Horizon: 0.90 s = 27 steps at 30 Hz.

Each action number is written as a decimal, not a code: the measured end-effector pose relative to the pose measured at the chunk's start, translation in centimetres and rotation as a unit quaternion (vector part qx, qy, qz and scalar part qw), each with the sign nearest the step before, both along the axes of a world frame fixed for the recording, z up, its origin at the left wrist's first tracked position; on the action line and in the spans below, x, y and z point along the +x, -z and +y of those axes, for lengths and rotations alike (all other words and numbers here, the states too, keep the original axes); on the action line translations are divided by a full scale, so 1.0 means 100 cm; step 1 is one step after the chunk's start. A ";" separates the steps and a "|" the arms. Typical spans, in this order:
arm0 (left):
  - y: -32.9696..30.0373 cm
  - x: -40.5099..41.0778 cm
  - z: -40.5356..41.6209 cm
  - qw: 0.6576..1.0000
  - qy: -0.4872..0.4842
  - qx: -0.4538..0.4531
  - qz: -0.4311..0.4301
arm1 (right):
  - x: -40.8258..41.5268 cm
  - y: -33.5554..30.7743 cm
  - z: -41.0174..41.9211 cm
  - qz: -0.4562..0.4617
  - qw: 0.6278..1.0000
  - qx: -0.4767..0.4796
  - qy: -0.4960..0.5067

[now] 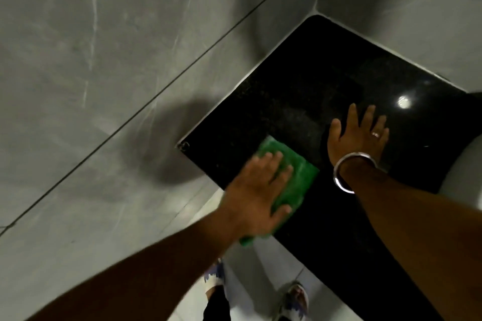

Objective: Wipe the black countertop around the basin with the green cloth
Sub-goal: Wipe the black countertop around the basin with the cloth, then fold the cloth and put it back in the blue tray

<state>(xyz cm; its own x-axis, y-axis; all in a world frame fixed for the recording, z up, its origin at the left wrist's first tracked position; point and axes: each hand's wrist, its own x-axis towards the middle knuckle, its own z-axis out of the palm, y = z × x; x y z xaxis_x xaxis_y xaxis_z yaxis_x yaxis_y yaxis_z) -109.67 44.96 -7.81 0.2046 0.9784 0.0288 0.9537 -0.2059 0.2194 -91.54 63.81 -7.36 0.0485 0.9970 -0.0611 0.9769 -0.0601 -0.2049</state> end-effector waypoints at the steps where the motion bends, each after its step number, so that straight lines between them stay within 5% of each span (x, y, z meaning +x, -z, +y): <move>1: 0.003 0.014 -0.011 0.999 0.043 0.001 -0.012 | -0.001 -0.001 0.000 0.003 1.000 0.002 -0.004; 4: -0.001 -0.021 -0.005 0.988 0.152 -0.006 0.007 | -0.002 -0.004 0.002 0.010 1.000 -0.007 -0.002; 10: -0.022 -0.133 0.032 0.991 0.062 -0.056 0.105 | -0.001 -0.004 0.001 0.000 1.000 -0.017 -0.003; 13: -0.021 -0.092 0.020 0.995 0.052 -0.040 0.081 | 0.000 -0.004 0.002 -0.006 0.999 -0.033 -0.022; 16: -0.011 -0.009 -0.008 0.983 0.184 -0.024 0.013 | 0.012 -0.005 0.002 0.005 0.997 -0.060 -0.050; 19: -0.011 0.019 -0.014 0.965 0.257 -0.041 0.014 | 0.022 -0.018 -0.006 0.068 0.986 -0.076 -0.134; 22: -0.025 -0.009 -0.007 0.981 0.191 -0.022 -0.010 | 0.020 -0.053 -0.034 0.145 0.935 -0.088 -0.310; 25: -0.034 -0.044 -0.001 0.999 0.031 0.000 0.015 | 0.000 -0.078 -0.063 -0.019 0.876 -0.195 -0.441; 27: -0.041 -0.052 0.004 0.997 0.045 -0.056 0.019 | -0.018 -0.089 -0.075 -0.159 0.848 -0.239 -0.445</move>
<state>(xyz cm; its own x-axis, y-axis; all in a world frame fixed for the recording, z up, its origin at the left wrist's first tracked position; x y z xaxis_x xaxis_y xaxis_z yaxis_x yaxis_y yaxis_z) -114.85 45.32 -3.66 0.2913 0.9525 -0.0887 0.9404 -0.2682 0.2090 -93.31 56.28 1.58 -0.6202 0.5127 -0.5937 0.6805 0.7282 -0.0820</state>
